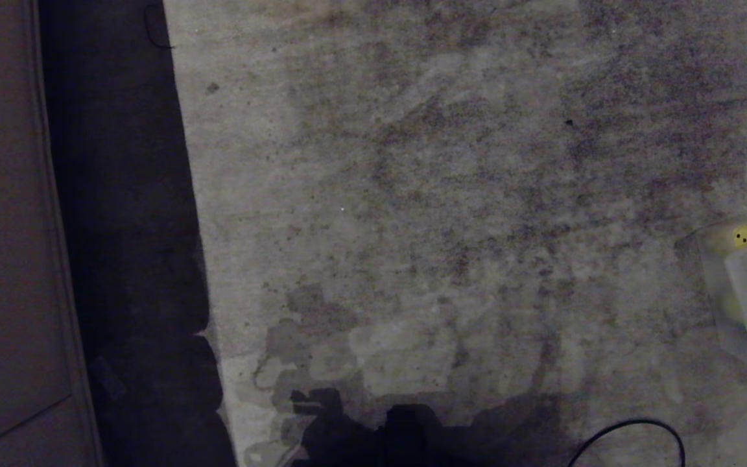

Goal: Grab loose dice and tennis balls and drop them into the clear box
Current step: Close the lid

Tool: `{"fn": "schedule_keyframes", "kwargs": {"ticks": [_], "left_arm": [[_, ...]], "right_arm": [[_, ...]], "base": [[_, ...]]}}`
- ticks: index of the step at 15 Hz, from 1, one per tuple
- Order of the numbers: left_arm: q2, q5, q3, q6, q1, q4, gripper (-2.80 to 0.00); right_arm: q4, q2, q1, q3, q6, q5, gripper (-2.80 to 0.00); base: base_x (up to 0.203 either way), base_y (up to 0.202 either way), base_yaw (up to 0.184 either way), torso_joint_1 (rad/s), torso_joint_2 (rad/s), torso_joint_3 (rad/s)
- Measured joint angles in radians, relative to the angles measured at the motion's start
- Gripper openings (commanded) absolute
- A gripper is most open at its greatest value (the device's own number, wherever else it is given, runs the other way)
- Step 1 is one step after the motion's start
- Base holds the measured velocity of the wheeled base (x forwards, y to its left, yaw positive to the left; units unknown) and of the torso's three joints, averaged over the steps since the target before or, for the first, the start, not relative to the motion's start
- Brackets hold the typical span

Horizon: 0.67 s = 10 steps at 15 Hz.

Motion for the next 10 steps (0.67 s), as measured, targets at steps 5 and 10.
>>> {"fn": "schedule_keyframes", "kwargs": {"ticks": [5, 10], "left_arm": [[0.0, -0.001, 0.0, 0.0, 0.0, 0.0, -2.8], [0.0, -0.001, 0.0, 0.0, 0.0, 0.0, -2.8]], "right_arm": [[-0.052, 0.006, 0.003, -0.044, 0.03, 0.001, -2.8], [-0.052, 0.025, 0.019, -0.105, 0.125, 0.002, -2.8]], "base": [[0.0, 0.0, 0.0, 0.0, 0.0, 0.0], [0.0, 0.0, 0.0, 0.0, 0.0, 0.0]]}}
